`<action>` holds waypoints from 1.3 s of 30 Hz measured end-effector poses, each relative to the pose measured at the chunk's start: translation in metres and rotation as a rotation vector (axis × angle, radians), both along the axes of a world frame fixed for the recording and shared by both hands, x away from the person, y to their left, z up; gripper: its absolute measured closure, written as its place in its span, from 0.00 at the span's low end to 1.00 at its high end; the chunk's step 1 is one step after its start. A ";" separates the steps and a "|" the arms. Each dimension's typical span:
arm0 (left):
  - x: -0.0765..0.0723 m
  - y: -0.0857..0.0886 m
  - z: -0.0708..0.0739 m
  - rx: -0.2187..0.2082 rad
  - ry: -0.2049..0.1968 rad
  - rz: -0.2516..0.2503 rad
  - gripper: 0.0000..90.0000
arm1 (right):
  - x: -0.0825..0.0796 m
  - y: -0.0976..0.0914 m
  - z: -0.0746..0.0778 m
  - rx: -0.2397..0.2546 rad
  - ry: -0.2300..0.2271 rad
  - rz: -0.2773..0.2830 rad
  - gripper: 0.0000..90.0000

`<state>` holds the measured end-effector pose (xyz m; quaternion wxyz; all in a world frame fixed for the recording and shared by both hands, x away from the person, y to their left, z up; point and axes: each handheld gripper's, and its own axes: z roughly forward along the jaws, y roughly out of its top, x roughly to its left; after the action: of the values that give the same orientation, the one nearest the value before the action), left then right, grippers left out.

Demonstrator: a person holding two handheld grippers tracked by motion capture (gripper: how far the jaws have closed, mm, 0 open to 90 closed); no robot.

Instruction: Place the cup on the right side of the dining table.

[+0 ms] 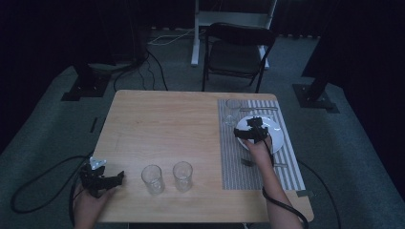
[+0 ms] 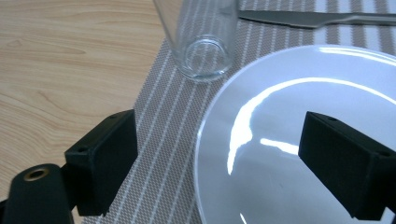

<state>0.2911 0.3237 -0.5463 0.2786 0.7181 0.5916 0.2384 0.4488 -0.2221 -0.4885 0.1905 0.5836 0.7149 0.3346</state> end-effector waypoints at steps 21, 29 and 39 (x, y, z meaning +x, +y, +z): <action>0.000 0.000 0.000 -0.001 -0.001 0.001 0.00 | -0.069 -0.014 -0.008 -0.003 -0.035 0.000 0.13; 0.000 0.000 0.000 0.000 0.000 0.000 0.00 | -0.100 -0.022 -0.009 0.002 -0.062 0.002 0.13; 0.000 0.000 0.000 -0.002 0.000 0.002 0.00 | -0.129 -0.032 -0.021 -0.015 -0.043 -0.001 0.13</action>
<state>0.2912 0.3235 -0.5463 0.2793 0.7172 0.5924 0.2381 0.3199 -0.2540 -0.5095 0.2103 0.5752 0.7129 0.3417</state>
